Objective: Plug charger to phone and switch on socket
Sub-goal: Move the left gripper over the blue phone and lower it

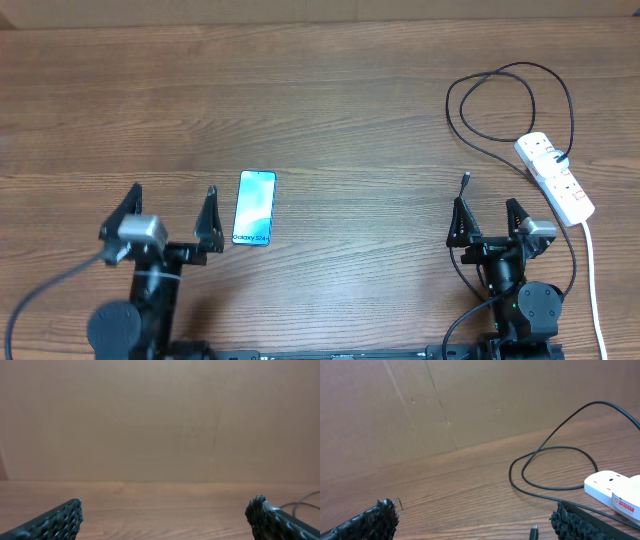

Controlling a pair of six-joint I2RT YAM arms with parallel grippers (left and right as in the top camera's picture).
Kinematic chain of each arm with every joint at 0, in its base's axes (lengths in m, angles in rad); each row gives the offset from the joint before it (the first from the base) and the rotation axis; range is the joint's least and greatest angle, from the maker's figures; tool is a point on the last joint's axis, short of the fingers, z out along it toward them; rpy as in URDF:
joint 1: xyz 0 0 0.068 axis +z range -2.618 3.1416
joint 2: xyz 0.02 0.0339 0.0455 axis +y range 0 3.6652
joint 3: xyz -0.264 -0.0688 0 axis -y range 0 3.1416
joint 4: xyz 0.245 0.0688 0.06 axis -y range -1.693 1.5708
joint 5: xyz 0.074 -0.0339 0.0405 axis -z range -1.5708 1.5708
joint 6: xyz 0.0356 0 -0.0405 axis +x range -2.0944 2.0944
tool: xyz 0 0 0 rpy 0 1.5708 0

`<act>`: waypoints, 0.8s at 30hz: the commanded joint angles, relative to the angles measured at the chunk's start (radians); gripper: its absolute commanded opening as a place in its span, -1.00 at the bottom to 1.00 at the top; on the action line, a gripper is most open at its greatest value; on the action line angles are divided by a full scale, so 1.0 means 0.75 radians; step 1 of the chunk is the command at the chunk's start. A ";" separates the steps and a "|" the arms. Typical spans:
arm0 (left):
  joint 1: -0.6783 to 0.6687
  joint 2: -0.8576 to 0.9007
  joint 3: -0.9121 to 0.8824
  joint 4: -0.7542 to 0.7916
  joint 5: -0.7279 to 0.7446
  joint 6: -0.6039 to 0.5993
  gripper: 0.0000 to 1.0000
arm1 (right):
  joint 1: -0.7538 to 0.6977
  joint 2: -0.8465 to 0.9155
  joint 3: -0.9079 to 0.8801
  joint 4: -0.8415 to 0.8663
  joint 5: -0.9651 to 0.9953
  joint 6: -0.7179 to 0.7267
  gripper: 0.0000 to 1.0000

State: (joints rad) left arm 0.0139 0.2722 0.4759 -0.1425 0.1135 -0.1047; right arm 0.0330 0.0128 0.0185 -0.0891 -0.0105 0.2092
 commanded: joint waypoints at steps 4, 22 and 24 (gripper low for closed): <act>0.008 0.416 0.395 -0.186 0.212 -0.020 1.00 | -0.005 -0.013 -0.014 0.007 0.013 -0.002 1.00; -0.134 1.610 1.537 -1.473 0.077 -0.005 1.00 | -0.005 -0.013 -0.014 0.007 0.013 -0.002 1.00; -0.167 1.676 1.536 -1.509 0.052 -0.005 1.00 | -0.005 -0.013 -0.014 0.007 0.013 -0.002 1.00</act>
State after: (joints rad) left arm -0.0746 1.4605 1.6005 -1.2423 0.2150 -0.1047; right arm 0.0334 0.0128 0.0185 -0.0898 -0.0109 0.2096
